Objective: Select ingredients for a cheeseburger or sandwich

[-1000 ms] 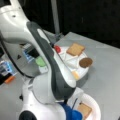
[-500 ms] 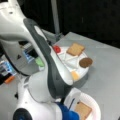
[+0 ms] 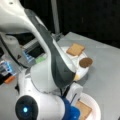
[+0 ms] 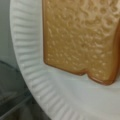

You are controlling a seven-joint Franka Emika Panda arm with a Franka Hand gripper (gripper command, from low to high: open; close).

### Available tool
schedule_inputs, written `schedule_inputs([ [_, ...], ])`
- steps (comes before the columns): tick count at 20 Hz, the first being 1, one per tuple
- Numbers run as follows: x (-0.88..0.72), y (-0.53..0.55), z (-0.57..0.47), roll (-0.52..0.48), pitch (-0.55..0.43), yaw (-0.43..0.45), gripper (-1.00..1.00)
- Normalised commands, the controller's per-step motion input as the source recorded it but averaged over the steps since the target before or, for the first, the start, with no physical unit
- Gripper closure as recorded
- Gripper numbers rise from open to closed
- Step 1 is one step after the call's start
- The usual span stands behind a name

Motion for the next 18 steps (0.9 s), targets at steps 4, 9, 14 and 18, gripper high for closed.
schedule_inputs([
  [4,-0.45,0.44,0.24,-0.301,0.035,-0.122,-1.00],
  [9,-0.54,0.48,0.28,-0.376,0.057,-0.107,-1.00],
  [14,-0.46,0.50,0.21,-0.466,0.039,-0.084,-1.00],
  [18,-0.39,0.51,0.11,-0.506,-0.022,-0.050,-1.00],
])
